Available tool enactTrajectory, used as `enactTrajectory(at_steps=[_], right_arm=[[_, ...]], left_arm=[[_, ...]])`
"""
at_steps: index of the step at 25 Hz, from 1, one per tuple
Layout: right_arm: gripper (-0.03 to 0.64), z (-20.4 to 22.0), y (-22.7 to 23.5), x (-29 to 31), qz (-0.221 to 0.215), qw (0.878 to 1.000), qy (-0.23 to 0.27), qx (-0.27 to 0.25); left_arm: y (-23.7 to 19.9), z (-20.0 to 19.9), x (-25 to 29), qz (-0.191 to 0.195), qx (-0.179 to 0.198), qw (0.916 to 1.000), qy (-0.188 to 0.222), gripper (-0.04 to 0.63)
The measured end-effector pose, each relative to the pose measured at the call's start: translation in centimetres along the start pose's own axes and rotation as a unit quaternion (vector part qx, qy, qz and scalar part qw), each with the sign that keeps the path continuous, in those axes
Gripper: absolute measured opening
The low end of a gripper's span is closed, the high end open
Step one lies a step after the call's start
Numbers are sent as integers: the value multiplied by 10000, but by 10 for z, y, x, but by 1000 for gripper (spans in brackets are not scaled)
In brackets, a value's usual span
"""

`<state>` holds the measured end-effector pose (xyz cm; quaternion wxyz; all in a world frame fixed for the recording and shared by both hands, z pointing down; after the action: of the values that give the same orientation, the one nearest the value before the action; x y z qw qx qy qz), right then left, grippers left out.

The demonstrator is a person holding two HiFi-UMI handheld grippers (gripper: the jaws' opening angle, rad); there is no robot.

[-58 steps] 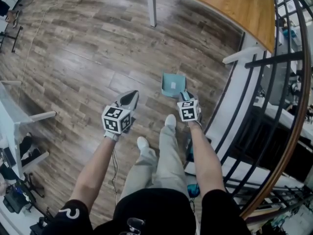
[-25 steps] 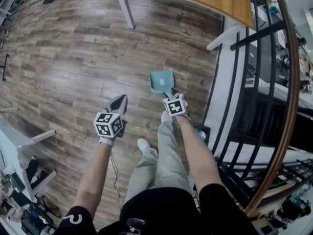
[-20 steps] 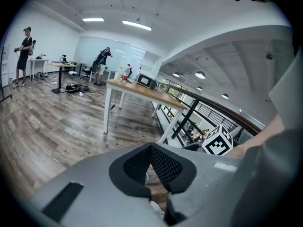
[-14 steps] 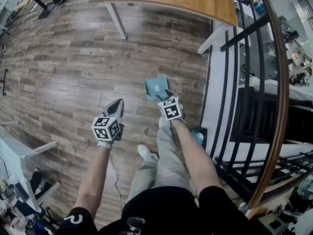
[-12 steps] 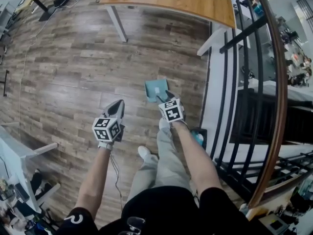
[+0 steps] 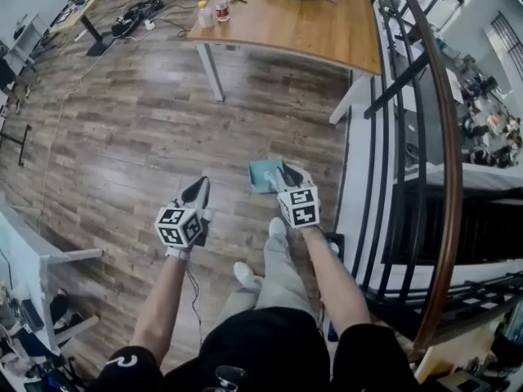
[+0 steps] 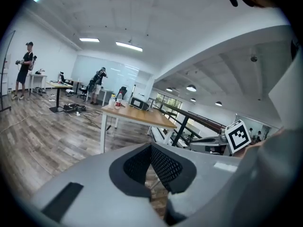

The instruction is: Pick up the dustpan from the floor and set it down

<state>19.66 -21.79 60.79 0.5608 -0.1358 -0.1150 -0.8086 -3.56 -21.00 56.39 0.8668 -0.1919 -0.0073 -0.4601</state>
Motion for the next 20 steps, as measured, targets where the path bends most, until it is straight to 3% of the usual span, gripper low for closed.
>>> enactTrajectory(at_steps=[5,9,20], right_arm=[[-2,-56,-20,-54,-26,9981,588,-154],[-3,-86,-46,-88,-249,9960,829,-210],[-5,-120,-101,-164,-538,9924,1055,-347]], left_arm=[[29,-32,-46,49,155,9993,325,-5],[45,-51,-82,67,228,9981,560,-5],[78,-94,-165,80,418,9947,941,-5]])
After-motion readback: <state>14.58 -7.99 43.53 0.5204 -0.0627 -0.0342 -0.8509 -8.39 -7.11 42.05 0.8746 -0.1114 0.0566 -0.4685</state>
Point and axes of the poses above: the fingertips, and each gripper's own axes: x forward along the fingers, y to its right, z out of its underside, the point moved 2 cm from there along -x, backward along the fingers, and after that the axes turned 11 degrees about y, right-handed, at the moved point
